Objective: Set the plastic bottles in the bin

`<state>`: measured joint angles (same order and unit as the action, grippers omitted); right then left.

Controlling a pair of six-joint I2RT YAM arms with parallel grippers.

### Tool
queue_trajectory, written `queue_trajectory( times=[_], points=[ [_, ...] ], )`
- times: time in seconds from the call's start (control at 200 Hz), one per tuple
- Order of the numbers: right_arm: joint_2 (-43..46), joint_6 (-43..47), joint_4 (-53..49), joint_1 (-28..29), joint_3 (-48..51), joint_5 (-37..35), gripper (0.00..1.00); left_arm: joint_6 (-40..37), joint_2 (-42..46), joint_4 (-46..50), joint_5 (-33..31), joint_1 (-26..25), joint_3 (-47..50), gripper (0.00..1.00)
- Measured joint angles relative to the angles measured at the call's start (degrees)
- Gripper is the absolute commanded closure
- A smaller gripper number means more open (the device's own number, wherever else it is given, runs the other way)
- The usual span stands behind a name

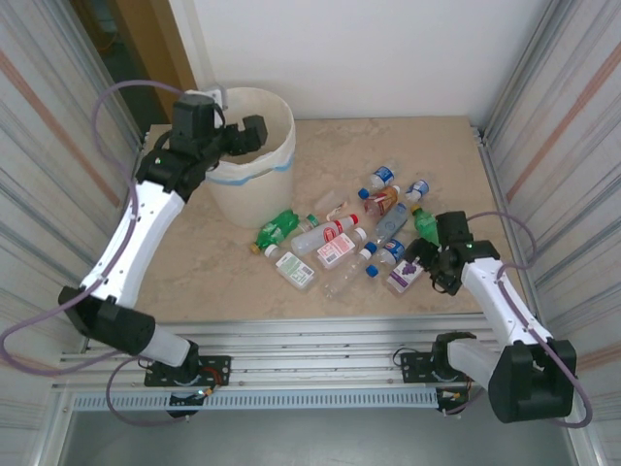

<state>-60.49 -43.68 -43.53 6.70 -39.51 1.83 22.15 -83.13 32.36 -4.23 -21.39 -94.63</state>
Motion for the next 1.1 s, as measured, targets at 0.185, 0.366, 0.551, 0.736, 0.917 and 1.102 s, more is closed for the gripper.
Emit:
queue_trajectory(
  times=[0.185, 0.366, 0.551, 0.736, 0.917, 1.102],
  points=[
    [0.2, -4.9, 0.7, 7.2, 2.3, -0.4, 0.0, 3.7, 10.1, -1.9, 0.2, -1.6, 13.4, 0.01],
    [-1.4, -7.0, 2.2, 9.1, 2.3, -0.5, 0.0, 7.5, 18.3, -2.7, 0.2, -1.6, 22.1, 0.01],
    [-3.2, -7.4, 4.1, 9.1, 2.3, -0.7, 0.01, 9.4, 20.8, -3.9, 0.2, -1.6, 23.3, 0.01],
    [-5.0, -7.4, 6.1, 9.1, 2.3, -0.7, 0.01, 10.3, 20.7, -5.2, 0.2, -1.6, 24.3, 0.01],
    [-7.3, -7.4, 7.8, 9.1, 2.6, -0.7, 0.04, 10.8, 20.5, -5.3, 0.2, -1.6, 24.3, 0.01],
    [-9.3, -7.4, 8.9, 9.1, 2.8, -0.7, 0.06, 10.9, 20.5, -5.6, 0.2, -1.6, 24.3, 0.01]
  ],
)
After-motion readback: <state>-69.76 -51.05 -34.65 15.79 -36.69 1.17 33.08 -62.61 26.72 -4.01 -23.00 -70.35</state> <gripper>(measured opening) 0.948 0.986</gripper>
